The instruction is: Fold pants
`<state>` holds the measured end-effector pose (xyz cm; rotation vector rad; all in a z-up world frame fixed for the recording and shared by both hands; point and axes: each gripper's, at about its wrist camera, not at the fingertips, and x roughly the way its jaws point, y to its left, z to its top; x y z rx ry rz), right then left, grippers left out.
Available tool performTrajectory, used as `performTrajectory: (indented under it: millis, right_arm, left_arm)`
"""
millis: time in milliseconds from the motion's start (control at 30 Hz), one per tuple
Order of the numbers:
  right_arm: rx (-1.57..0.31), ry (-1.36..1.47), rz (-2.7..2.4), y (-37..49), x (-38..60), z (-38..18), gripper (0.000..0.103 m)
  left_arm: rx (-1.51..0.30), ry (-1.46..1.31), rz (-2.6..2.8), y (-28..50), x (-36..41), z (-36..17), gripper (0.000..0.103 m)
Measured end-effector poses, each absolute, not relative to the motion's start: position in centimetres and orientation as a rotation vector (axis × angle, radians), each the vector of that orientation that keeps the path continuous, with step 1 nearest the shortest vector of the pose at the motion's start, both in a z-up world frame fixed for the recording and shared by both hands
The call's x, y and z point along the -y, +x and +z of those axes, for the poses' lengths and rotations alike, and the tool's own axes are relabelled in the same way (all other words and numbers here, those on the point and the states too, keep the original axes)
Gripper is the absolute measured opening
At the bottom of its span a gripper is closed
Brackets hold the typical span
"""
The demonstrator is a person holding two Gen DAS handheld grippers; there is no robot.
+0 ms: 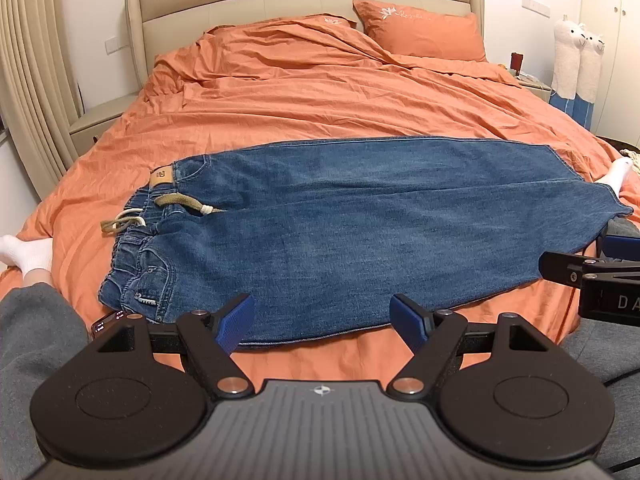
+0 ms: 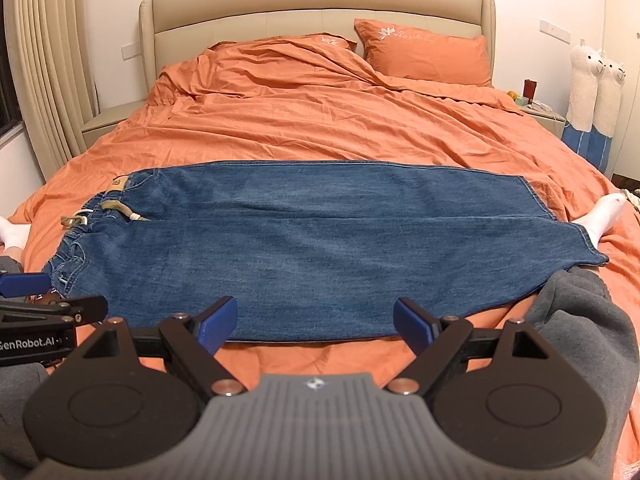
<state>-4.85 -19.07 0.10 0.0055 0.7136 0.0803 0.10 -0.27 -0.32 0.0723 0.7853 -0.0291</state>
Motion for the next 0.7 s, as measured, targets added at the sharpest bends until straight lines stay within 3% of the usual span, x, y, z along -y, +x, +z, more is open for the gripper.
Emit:
performTrajectory:
  millis: [700]
  right_arm:
    - [-0.716,0.000,0.086,-4.71,18.70,0.17,0.082]
  left_arm:
    - [-0.785,0.068,-0.028,-0.03,-0.07,-0.58,0.090]
